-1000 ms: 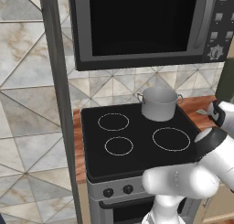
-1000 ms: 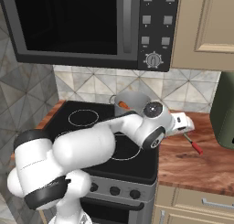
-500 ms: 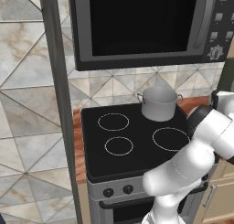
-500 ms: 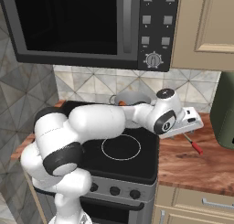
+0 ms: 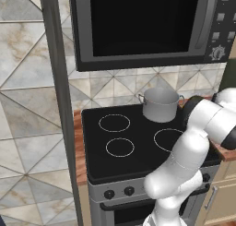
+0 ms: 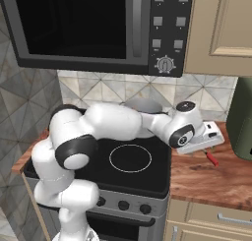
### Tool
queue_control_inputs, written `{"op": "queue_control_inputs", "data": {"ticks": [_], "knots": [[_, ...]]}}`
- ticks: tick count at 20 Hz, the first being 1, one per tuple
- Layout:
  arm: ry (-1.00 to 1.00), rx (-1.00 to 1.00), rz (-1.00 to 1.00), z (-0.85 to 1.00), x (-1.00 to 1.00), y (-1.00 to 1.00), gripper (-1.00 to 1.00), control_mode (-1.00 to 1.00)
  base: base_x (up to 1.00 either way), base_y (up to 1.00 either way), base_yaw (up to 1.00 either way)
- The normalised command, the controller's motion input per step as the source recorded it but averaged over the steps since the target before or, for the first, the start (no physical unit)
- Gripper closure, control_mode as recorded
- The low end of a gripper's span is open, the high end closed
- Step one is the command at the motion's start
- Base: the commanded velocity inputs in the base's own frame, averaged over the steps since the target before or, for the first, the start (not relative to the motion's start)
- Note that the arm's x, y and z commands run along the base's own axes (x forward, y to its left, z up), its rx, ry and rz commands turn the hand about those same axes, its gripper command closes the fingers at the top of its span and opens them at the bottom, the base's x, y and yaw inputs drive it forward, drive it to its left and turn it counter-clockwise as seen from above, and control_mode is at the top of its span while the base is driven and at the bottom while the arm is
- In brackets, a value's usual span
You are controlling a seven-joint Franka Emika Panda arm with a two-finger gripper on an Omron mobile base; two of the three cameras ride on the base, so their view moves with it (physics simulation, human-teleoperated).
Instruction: Put the sweet potato and garlic in the pot. Retrieve the spatula and lightly stir the vegetables in the pot.
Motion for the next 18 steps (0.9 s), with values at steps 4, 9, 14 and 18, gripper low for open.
{"op": "queue_control_inputs", "data": {"ticks": [4,9,14,18], "knots": [[0.08,0.1,0.07,-0.27,0.13,-0.2,-1.0,-1.0,0.0,0.0,0.0],[0.01,0.19,0.02,-0.22,0.2,-0.14,-1.0,-1.0,0.0,0.0,0.0],[0.08,0.15,0.0,-0.08,0.29,-0.26,-1.0,-1.0,0.0,0.0,0.0],[0.08,0.08,0.0,-0.1,0.34,-0.28,-1.0,-1.0,0.0,0.0,0.0]]}}
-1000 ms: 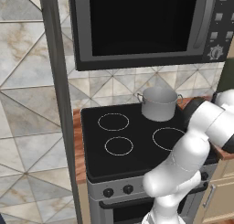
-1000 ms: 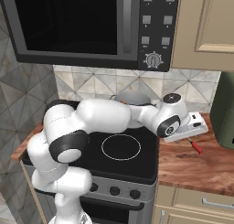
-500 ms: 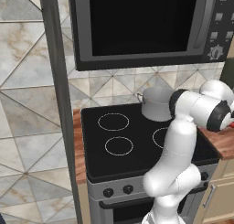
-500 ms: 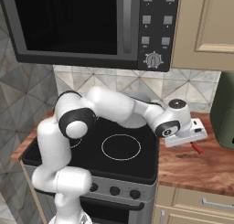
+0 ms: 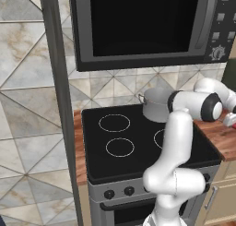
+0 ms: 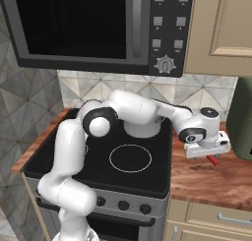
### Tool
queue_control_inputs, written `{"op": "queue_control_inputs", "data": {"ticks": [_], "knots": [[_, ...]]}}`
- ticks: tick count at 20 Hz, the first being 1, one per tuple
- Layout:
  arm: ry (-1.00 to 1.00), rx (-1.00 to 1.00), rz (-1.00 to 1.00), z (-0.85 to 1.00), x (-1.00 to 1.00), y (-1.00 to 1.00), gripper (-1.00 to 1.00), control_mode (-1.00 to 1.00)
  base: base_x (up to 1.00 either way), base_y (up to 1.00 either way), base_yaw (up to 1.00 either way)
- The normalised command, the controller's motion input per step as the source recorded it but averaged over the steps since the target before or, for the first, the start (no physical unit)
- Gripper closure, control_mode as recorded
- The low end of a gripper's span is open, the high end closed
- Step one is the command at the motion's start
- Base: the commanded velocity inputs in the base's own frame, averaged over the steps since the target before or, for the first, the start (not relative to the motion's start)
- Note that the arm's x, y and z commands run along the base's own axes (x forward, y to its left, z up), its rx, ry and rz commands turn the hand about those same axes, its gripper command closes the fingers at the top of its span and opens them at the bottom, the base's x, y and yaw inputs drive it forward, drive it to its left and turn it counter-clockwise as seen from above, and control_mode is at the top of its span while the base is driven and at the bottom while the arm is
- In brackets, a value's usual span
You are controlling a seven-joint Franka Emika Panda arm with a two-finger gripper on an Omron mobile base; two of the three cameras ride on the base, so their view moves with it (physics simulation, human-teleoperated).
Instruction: Put the sweet potato and garlic in the pot. Retrieve the spatula and lightly stir the vegetables in the pot.
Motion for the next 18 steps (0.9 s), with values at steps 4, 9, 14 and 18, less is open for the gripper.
{"op": "queue_control_inputs", "data": {"ticks": [4,9,14,18], "knots": [[0.05,0.07,0.0,-0.1,0.32,-0.13,-1.0,-1.0,0.0,0.0,0.0],[0.04,0.04,0.0,-0.24,0.3,0.0,-1.0,-1.0,0.0,0.0,0.0],[0.05,0.0,0.0,-0.35,0.33,0.0,-1.0,-1.0,0.0,0.0,0.0],[0.01,0.0,0.0,-0.34,0.28,0.0,-1.0,-1.0,0.0,0.0,0.0]]}}
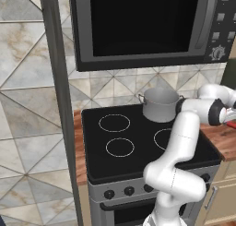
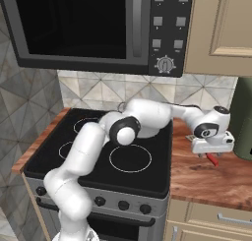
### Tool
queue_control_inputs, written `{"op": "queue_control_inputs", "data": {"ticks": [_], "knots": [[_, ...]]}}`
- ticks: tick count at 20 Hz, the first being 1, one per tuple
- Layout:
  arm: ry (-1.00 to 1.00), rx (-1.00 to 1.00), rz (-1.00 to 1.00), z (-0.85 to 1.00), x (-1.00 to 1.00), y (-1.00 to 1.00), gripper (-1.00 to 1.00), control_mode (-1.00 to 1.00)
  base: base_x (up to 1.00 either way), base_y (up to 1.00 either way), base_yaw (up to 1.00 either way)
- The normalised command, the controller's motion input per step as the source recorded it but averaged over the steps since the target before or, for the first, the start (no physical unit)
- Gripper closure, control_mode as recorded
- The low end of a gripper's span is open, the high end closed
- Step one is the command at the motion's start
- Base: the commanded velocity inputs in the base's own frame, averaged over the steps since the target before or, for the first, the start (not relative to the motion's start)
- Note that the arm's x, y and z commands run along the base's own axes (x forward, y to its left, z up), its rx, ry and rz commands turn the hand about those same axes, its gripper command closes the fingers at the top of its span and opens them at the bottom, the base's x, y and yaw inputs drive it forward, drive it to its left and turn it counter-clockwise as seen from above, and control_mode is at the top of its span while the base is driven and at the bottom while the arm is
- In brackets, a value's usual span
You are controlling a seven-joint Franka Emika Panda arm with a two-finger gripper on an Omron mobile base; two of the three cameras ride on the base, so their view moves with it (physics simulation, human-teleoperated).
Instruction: Put the sweet potato and garlic in the pot. Retrieve the spatula and lightly stir the vegetables in the pot.
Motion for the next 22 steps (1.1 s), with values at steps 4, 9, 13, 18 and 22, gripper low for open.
{"op": "queue_control_inputs", "data": {"ticks": [4,9,13,18,22], "knots": [[0.0,0.0,0.0,-0.29,0.25,-0.05,-1.0,-1.0,0.0,0.0,0.0],[0.0,-0.01,0.0,-0.18,0.17,-0.16,-1.0,-1.0,0.0,0.0,0.0],[0.0,-0.03,0.0,-0.14,0.13,-0.2,-1.0,-1.0,0.0,0.0,0.0],[0.0,-0.01,0.0,-0.18,0.02,-0.14,-1.0,-1.0,0.0,0.0,0.0],[0.0,0.0,0.0,-0.15,-0.02,-0.05,-1.0,-1.0,0.0,0.0,0.0]]}}
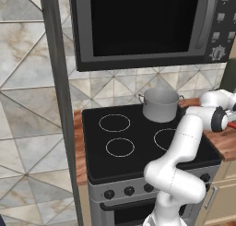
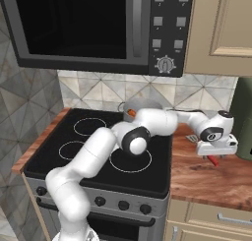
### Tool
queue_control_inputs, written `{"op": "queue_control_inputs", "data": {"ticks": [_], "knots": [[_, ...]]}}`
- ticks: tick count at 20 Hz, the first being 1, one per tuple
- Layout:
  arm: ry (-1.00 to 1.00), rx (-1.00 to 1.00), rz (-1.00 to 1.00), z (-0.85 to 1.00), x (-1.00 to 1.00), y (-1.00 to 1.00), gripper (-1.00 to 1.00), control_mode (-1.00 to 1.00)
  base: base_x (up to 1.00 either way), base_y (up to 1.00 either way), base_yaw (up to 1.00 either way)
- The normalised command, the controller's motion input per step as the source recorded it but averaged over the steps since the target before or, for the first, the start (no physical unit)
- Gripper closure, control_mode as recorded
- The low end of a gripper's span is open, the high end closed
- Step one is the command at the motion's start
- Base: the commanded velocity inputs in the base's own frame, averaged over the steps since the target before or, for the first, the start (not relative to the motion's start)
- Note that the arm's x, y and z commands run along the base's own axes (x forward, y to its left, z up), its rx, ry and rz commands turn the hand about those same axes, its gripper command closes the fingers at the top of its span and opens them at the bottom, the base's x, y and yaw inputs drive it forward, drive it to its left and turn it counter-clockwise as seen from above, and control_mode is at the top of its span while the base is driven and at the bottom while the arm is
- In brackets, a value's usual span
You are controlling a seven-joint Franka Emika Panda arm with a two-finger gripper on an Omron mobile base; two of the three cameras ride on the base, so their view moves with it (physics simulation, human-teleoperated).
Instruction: Put the sweet potato and garlic in the pot. Retrieve the spatula and lightly stir the vegetables in the pot.
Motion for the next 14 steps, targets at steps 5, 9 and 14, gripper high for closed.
{"op": "queue_control_inputs", "data": {"ticks": [5,9,14], "knots": [[-0.01,-0.05,0.0,-0.12,-0.1,-0.06,-1.0,-1.0,0.0,0.0,0.0],[-0.06,-0.16,0.0,-0.23,-0.23,0.0,-1.0,-1.0,0.0,0.0,0.0],[-0.01,-0.14,0.0,-0.12,-0.22,-0.05,-1.0,-1.0,0.0,0.0,0.0]]}}
